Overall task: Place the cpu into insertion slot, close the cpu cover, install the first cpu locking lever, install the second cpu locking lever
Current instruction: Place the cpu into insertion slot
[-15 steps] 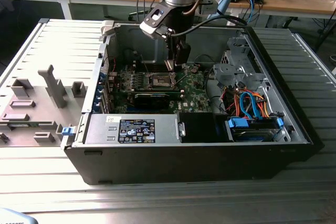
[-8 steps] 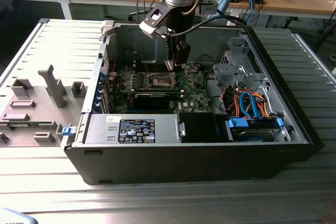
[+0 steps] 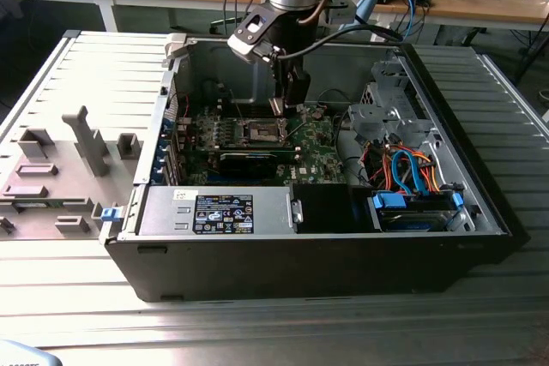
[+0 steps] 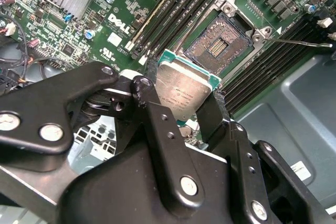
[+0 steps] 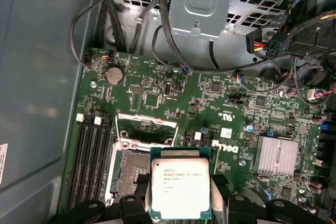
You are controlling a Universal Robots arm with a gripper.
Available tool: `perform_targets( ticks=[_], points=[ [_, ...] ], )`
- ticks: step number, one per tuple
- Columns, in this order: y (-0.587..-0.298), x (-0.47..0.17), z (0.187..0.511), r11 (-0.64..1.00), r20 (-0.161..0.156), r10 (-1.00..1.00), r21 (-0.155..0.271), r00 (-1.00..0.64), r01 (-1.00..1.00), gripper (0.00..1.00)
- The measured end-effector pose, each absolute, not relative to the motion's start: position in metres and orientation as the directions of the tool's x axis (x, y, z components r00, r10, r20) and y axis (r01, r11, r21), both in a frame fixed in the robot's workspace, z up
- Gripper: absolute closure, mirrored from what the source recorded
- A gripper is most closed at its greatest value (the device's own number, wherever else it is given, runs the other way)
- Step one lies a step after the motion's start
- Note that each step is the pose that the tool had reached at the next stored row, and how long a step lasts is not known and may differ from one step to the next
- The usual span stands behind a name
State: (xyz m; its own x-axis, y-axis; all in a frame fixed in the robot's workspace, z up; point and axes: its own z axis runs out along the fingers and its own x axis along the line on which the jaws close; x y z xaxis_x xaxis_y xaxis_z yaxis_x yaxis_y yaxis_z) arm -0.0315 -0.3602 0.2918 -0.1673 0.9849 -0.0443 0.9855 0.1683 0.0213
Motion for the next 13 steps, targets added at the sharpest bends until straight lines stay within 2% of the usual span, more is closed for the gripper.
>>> perform_targets(
  ticks=[13],
  points=[
    [-0.3602, -0.0315, 0.2917, 0.147, -0.044, 0.988, 0.021, -0.146, 0.989, 0.45]
  ],
)
